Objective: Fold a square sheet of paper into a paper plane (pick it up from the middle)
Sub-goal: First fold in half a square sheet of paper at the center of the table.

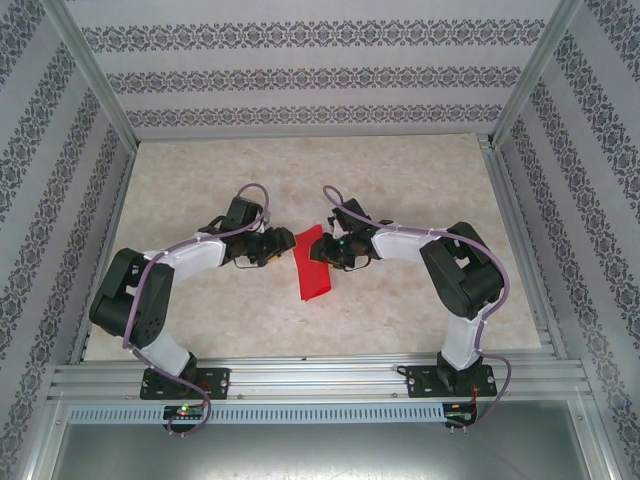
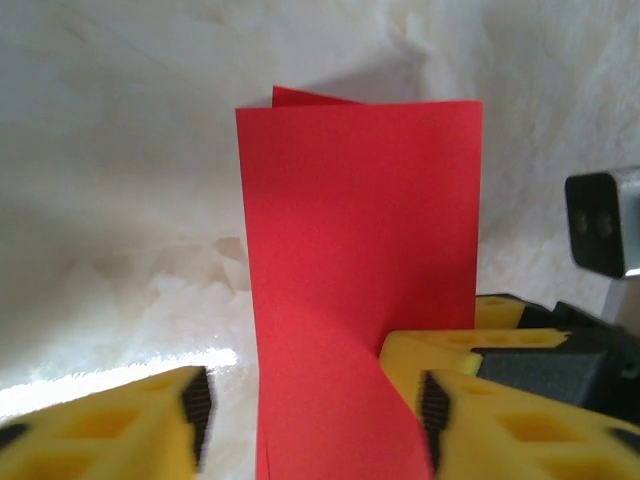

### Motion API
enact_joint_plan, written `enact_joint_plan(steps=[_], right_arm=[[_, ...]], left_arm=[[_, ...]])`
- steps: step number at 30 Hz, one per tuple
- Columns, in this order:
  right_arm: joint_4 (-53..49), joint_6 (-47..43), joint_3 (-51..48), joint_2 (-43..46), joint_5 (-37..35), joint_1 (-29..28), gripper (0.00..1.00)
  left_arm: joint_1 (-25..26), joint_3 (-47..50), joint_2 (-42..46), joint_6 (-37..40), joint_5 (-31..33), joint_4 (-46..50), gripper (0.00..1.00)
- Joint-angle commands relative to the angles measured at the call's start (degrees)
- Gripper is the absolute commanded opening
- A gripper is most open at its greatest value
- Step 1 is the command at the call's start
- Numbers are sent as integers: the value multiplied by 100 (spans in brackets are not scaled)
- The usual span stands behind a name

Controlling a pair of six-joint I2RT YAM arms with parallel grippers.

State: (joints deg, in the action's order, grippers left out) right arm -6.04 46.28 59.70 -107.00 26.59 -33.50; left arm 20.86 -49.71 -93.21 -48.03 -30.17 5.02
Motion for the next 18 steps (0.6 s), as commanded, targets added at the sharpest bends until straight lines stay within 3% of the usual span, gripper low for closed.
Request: enact_joint_plan(steps=[1,10,18], right_arm=[[-236,-146,29,-21,-225,-3,33],[-224,-111,67,-95,-251,-34,33],[-278,-66,79,-20,-198,-52,34]], left_arm=[[160,1,-222,-171,-198,-477,46],[421,-356,-831,-182,-178,-481,13],[541,-740,-1379,-154,-91,-125,5]])
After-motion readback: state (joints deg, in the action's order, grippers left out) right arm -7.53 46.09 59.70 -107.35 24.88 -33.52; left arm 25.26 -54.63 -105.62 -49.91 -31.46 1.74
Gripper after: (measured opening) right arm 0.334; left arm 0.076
